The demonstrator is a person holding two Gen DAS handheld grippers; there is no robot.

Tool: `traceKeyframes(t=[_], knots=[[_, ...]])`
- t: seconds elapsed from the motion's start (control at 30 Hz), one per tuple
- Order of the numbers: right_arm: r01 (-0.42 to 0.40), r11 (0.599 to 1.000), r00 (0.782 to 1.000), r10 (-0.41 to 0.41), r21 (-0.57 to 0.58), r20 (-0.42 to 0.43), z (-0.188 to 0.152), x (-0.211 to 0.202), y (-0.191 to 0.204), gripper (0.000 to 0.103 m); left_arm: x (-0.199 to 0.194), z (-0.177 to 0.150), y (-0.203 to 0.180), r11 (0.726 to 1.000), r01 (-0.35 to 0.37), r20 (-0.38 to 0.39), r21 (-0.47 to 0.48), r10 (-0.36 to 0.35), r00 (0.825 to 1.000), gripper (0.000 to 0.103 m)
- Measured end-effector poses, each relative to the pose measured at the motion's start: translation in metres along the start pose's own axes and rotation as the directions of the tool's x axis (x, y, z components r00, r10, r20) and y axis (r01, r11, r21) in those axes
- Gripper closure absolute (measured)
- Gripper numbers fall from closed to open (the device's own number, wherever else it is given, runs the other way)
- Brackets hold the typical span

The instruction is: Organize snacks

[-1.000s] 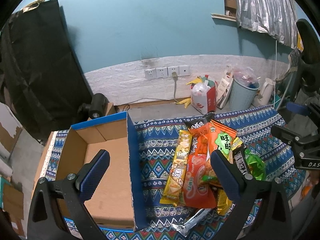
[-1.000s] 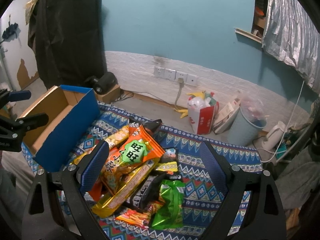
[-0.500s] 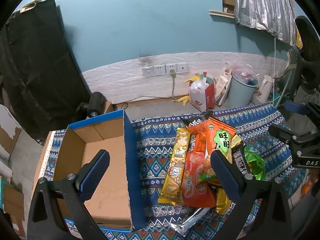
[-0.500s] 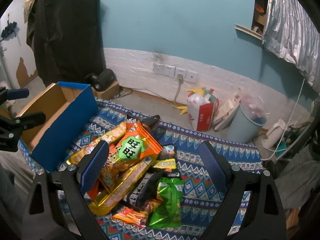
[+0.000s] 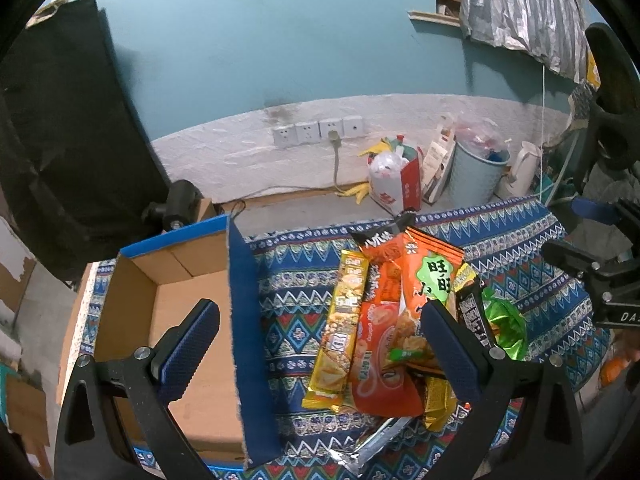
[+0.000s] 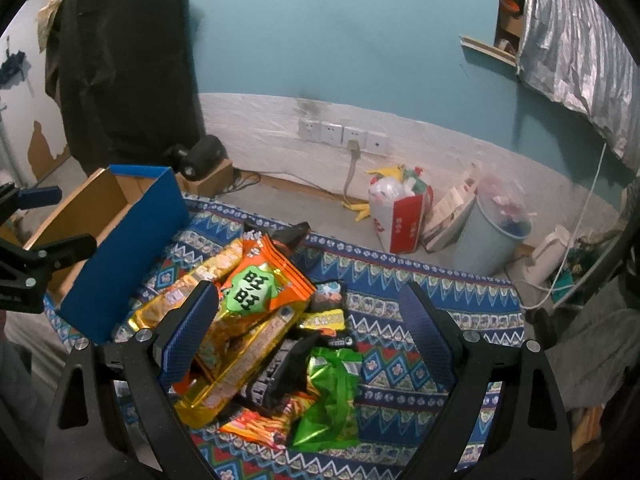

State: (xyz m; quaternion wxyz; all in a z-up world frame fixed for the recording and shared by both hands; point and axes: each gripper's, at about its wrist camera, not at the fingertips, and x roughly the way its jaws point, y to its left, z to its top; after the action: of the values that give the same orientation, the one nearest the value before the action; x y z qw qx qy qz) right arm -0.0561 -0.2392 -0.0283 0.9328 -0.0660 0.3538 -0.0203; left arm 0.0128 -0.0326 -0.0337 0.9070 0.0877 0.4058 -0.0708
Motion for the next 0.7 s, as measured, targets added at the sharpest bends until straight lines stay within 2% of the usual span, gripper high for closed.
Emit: traceKeyframes(t=[0.23,0.37,0.57,0.7], knots=[[0.015,0.997,1.0,-0.013,0.071,-0.027,-0.013,0.006,-0.023,0.013,0.019,0.0,-0.015,0.999,0.039,-0.037,0.019,-0.038,0.999,0.001],[0.05,0.991,0.996,-0.04,0.126,-0.085,-0.029,0.024,-0.041,0.013,0.038,-0.002,-0.03,0.998,0.046,-0.069,0.049,-0.042,0.997,0.001],[0.041,0.965,0.98,0.011,0.261,-0.197,-0.062,0.06,-0.071,0.013,0.07,-0.003,-0.049,0.997,0.04,-0.128,0.068,-0.031,0.991,0.001],[0.049,0.959,0.967,0.025,0.278,-0.254,-0.081,0.079,-0.077,0.013,0.086,-0.001,-0.061,0.995,0.07,-0.146,0.066,-0.06,0.987,0.001]])
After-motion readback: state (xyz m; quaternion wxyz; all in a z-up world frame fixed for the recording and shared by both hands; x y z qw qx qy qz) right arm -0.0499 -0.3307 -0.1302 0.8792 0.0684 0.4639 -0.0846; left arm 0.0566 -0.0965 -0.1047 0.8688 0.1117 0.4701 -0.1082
